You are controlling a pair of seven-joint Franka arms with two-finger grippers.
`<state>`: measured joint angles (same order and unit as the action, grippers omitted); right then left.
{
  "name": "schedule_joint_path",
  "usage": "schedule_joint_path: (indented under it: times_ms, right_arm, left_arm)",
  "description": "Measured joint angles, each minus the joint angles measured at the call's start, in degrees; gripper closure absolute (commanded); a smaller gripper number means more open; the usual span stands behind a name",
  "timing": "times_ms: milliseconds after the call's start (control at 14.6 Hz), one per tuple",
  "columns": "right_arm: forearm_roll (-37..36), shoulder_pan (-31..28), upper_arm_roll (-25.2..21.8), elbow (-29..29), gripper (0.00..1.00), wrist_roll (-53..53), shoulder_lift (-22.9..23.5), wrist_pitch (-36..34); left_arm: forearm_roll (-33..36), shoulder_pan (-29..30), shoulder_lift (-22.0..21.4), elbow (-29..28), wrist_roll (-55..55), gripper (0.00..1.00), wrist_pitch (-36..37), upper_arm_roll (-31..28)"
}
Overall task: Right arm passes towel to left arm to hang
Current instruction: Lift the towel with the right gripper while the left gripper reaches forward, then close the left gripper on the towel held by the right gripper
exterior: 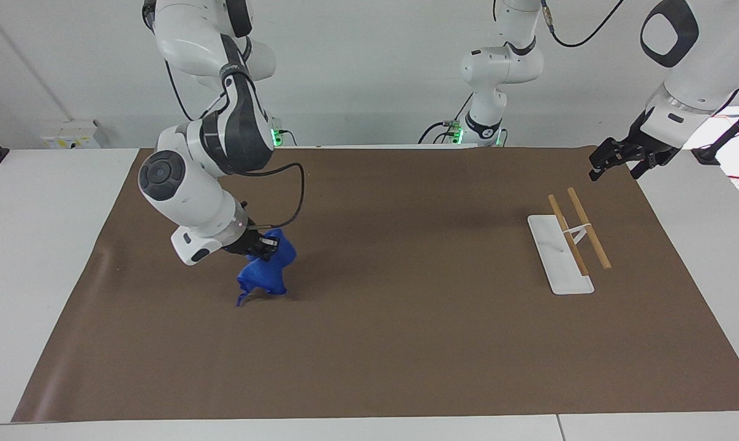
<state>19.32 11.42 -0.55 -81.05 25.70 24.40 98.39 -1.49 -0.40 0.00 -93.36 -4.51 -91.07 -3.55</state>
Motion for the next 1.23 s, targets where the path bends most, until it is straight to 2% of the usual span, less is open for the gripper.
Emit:
schedule_joint_path:
  times_ms: [342,479,684,958,1232]
  right_arm:
    - [13.4,6.0,0.1,0.9,1.0,28.1,-1.7,2.4]
    - [17.5,8.3,0.2,1.0,1.0,37.3,-2.3,5.6]
    - [19.9,13.6,0.3,0.9,1.0,50.0,-2.6,13.7]
    - [20.0,21.5,0.4,0.7,1.0,59.8,-2.6,21.6]
    - [20.0,26.1,0.4,0.1,1.0,63.8,-2.6,27.2]
  left_arm:
    - [0.0,-0.1,0.0,0.0,0.0,0.0,0.4,0.1]
    - [0.0,-0.1,0.0,0.0,0.0,0.0,1.7,0.3]
    - [-0.5,-1.1,-0.2,-0.3,1.6,0.0,1.9,0.9]
    - [-6.6,-4.8,-0.3,-3.6,10.8,0.0,-1.4,1.4]
    - [-16.1,-7.3,-0.3,-9.0,25.8,0.0,-9.5,1.6]
